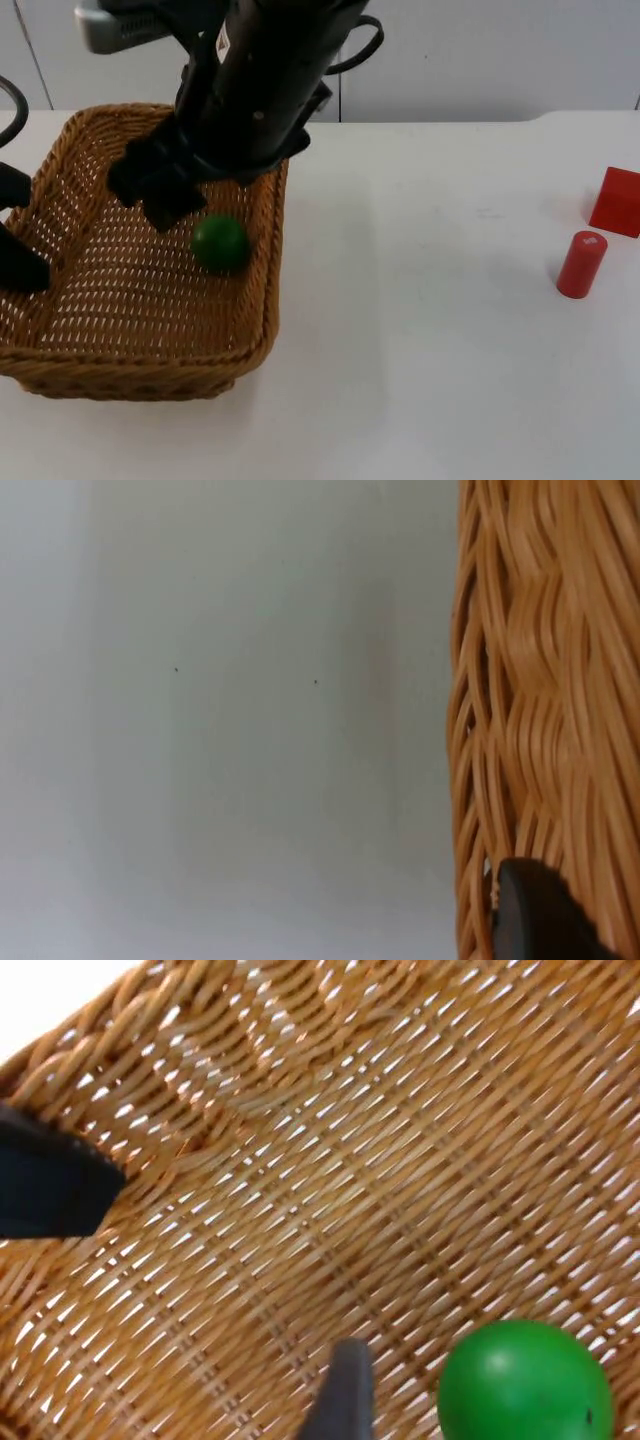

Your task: Pick up the basket with the left hand and place the object to the left of the red cylinder into the basket with the right hand.

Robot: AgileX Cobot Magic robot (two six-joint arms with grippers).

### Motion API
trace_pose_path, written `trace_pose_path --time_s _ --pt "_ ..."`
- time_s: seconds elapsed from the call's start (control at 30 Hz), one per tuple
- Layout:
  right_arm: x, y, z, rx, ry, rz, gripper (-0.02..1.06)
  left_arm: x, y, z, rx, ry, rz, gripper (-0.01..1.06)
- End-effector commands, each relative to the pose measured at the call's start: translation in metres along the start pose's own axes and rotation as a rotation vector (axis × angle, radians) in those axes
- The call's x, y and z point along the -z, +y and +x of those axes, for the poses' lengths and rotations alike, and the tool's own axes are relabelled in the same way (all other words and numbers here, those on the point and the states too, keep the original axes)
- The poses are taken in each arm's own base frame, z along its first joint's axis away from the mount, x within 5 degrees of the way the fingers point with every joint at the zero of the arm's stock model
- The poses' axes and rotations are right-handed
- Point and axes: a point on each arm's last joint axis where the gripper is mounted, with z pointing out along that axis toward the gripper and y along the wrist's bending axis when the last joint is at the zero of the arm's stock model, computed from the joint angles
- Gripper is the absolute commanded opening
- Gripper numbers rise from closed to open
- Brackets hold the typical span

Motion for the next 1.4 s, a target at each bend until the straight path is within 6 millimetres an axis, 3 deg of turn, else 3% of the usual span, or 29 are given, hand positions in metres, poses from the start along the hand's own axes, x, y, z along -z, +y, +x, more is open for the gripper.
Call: trace_pose_path --time_s 0.0,0.1,0.13,0.27,0.3,0.33,0.4,0.53,0.67,0.77,0.8,0.97,1.2,1.37 --pt "0.016 0.002 -0.009 0.033 -0.049 0.010 0.74 0.004 -0.003 -0.002 0.026 -0.024 0.026 0.00" --pt "0.050 -0.001 -0.017 0.059 -0.083 0.041 0.74 0.004 -0.003 -0.002 0.026 -0.023 0.028 0.00" --pt "0.050 -0.001 -0.017 0.059 -0.083 0.041 0.74 0.004 -0.003 -0.002 0.026 -0.023 0.028 0.00" --pt "0.106 -0.009 -0.022 0.051 -0.101 0.105 0.74 0.004 -0.003 -0.002 0.026 -0.023 0.028 0.00" --pt "0.106 -0.009 -0.022 0.051 -0.101 0.105 0.74 0.004 -0.003 -0.002 0.026 -0.023 0.028 0.00" --pt "0.130 -0.012 -0.022 0.043 -0.112 0.131 0.74 0.004 -0.003 -0.002 0.026 -0.023 0.028 0.00" --pt "0.157 -0.013 -0.020 0.040 -0.127 0.146 0.74 0.004 -0.003 -0.002 0.026 -0.025 0.026 0.00" --pt "0.185 -0.014 -0.009 0.036 -0.136 0.148 0.74 0.004 -0.003 -0.002 0.026 -0.025 0.026 0.00" --pt "0.205 -0.014 0.011 0.038 -0.137 0.147 0.74 0.004 -0.003 -0.002 0.026 -0.025 0.026 0.00" --pt "0.221 -0.015 0.039 0.030 -0.127 0.144 0.74 0.004 -0.003 -0.002 0.026 -0.025 0.026 0.00" --pt "0.221 -0.015 0.039 0.030 -0.127 0.144 0.74 0.004 -0.003 -0.002 0.026 -0.025 0.026 0.00" --pt "0.236 -0.015 0.078 0.024 -0.122 0.139 0.74 0.004 -0.004 -0.002 0.027 -0.024 0.029 0.00" --pt "0.249 -0.015 0.094 0.028 -0.180 0.132 0.74 0.002 -0.005 -0.002 0.048 -0.032 0.041 0.00" --pt "0.252 -0.014 0.095 0.023 -0.189 0.127 0.74 -0.013 -0.011 -0.003 0.061 -0.024 0.049 0.00"
